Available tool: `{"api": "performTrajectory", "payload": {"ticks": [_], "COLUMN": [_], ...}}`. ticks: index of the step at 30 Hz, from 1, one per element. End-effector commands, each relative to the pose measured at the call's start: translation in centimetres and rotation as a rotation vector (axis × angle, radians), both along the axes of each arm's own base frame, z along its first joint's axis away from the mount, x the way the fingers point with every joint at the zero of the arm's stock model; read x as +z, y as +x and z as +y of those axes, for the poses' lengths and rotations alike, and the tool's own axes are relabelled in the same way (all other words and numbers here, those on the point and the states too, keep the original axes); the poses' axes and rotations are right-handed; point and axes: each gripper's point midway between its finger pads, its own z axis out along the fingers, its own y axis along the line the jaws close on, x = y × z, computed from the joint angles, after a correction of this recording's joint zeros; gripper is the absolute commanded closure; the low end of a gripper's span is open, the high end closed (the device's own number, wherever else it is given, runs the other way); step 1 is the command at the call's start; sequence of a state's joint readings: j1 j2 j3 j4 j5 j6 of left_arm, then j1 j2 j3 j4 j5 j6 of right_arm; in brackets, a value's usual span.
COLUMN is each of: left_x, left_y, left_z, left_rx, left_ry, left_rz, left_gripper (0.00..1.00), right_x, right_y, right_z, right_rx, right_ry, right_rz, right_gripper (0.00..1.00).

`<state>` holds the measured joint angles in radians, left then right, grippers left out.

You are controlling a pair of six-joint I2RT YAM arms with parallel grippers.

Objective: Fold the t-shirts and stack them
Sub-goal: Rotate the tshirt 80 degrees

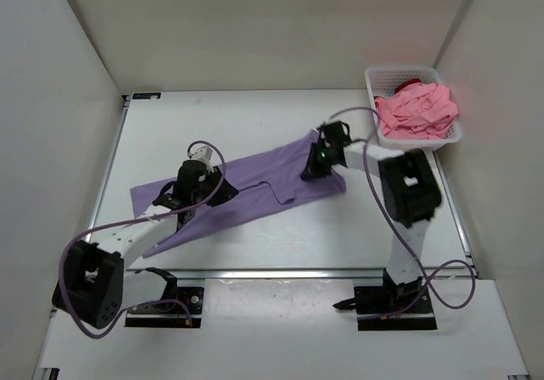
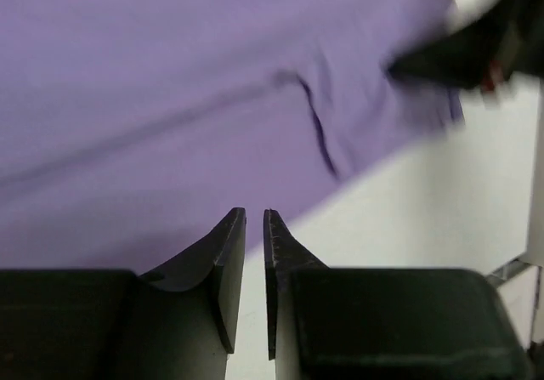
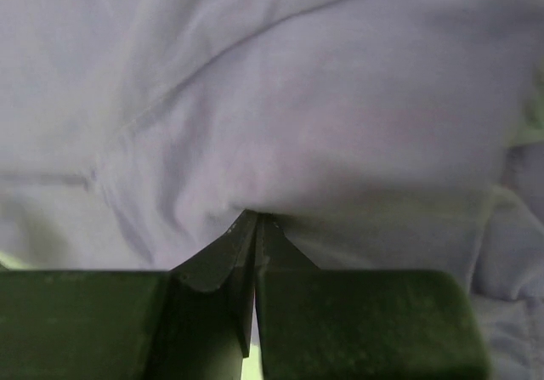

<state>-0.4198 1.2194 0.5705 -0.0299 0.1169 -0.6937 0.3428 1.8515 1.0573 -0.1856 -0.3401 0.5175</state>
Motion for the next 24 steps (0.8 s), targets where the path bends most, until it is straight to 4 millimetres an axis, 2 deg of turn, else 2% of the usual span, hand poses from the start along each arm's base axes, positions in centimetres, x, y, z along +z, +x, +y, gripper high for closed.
{"api": "performTrajectory", "payload": {"ticks": [1,2,3,4,5,6,7,8,9,10,11,12,13,14,15,16,17,18,19,20,21,23,24], "left_x": [3.3,4.3,4.9,5.0,5.2,5.2,5.2,4.7,4.6,3.8,3.8,3.4,2.9,3.4,3.6,3.6,4.1,4.3,4.7,4.6,5.2,6.2,6.3], "left_y": [0.0,0.1,0.0,-0.4,-0.5,-0.6,-0.7,-0.8,-1.0,-1.2,-1.2,-0.9,-1.2,-1.4,-1.0,-1.4,-1.3,-1.1,-0.7,-0.3,-0.1,0.8,0.9], "left_z": [0.5,0.7,1.3,1.7,1.9,2.1,2.0,2.0,1.4,0.8,0.2,-0.2,-0.8,-1.6,-1.5,-1.5,-1.3,-1.1,-0.1,0.8,1.0,2.6,3.1], "left_rx": [-0.037,-0.048,-0.045,-0.044,-0.053,-0.059,-0.068,-0.069,-0.092,-0.124,-0.151,-0.167,-0.206,-0.252,-0.262,-0.284,-0.290,-0.296,-0.264,-0.224,-0.212,-0.158,-0.153], "left_ry": [-0.061,-0.060,-0.041,-0.017,0.006,0.029,0.029,0.022,0.006,-0.007,-0.019,-0.018,-0.036,-0.070,-0.084,-0.093,-0.098,-0.084,-0.062,-0.050,-0.078,-0.122,-0.119], "left_rz": [-0.061,-0.090,-0.105,-0.099,-0.110,-0.109,-0.101,-0.087,-0.080,-0.043,-0.035,-0.017,0.015,0.028,0.040,0.058,0.051,0.038,0.019,0.013,0.005,0.000,0.005], "left_gripper": [0.74,0.72,0.72,0.71,0.70,0.70,0.71,0.71,0.72,0.71,0.72,0.71,0.72,0.73,0.72,0.70,0.66,0.68,0.73,0.77,0.78,0.80,0.81], "right_x": [0.4,-3.6,2.6,6.3,8.8,10.6,13.3,15.4,18.1,19.4,21.0,21.6,22.1,21.6,20.2,20.7,18.3,16.4,16.1,14.7,13.7,11.5,11.7], "right_y": [11.1,12.1,16.9,20.1,21.4,22.1,20.7,18.4,17.1,16.7,15.1,12.8,11.8,9.9,7.3,5.7,3.5,1.7,0.4,-0.4,-1.9,-3.6,-3.9], "right_z": [2.0,2.9,5.4,7.4,8.6,8.7,8.3,7.3,6.3,5.8,4.7,4.3,4.7,4.3,4.7,6.0,7.3,7.9,9.8,10.5,12.3,15.1,16.6], "right_rx": [0.017,0.047,0.082,0.103,0.117,0.118,0.119,0.110,0.095,0.079,0.067,0.069,0.075,0.077,0.093,0.110,0.140,0.152,0.178,0.189,0.220,0.251,0.271], "right_ry": [-0.037,-0.057,-0.010,0.025,0.052,0.110,0.126,0.109,0.091,0.066,0.056,0.065,0.088,0.089,0.085,0.109,0.112,0.127,0.158,0.168,0.194,0.198,0.220], "right_rz": [-0.067,0.012,-0.094,-0.162,-0.238,-0.296,-0.346,-0.366,-0.439,-0.485,-0.508,-0.505,-0.522,-0.518,-0.480,-0.507,-0.461,-0.423,-0.421,-0.399,-0.380,-0.326,-0.347], "right_gripper": [1.00,1.00,1.00,1.00,1.00,1.00,1.00,1.00,1.00,1.00,1.00,0.99,0.97,0.96,0.95,0.93,0.91,0.89,0.88,0.87,0.83,0.76,0.73]}}
